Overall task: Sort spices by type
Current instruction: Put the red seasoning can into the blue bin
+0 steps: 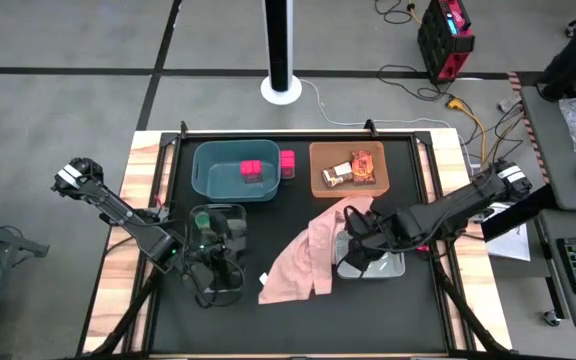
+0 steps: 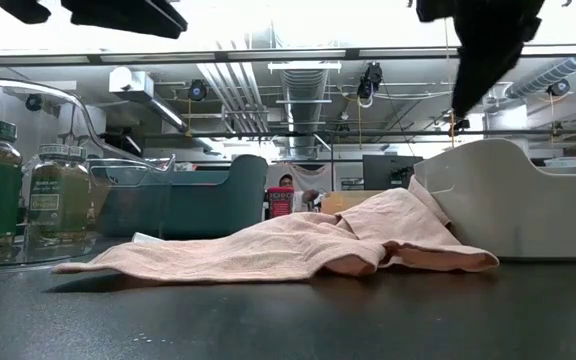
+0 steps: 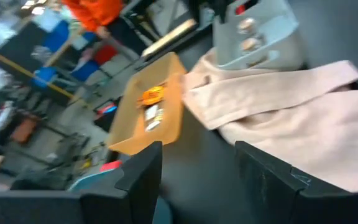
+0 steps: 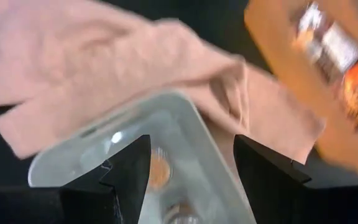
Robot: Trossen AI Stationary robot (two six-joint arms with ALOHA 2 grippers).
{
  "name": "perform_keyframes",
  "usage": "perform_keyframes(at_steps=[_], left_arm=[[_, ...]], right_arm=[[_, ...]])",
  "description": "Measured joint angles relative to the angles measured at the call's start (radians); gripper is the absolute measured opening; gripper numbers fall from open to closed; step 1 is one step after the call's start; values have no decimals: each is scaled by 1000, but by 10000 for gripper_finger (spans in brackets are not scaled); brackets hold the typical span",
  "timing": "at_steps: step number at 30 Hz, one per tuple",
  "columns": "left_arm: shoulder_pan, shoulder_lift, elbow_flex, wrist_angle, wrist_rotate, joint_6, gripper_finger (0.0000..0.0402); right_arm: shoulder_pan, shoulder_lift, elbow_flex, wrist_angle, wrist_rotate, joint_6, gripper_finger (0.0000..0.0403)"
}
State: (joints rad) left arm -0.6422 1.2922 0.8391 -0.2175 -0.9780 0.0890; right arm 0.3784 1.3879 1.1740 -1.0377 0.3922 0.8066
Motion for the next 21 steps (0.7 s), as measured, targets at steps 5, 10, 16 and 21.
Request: perform_keyframes(at_steps=[5, 10, 16, 21], left_arm=[[0, 0, 0, 7, 104, -1, 184], [0, 0, 0, 15, 203, -84, 184], [0, 0, 0, 45, 248, -281, 184], [0, 0, 0, 46, 248, -384, 184]], right_arm=[[24, -6, -4, 69, 126, -81, 219], [30, -6, -10, 176, 209, -183, 221], [25, -6, -36, 406, 336, -362, 216], [-36, 3, -54, 626, 377, -500, 202]])
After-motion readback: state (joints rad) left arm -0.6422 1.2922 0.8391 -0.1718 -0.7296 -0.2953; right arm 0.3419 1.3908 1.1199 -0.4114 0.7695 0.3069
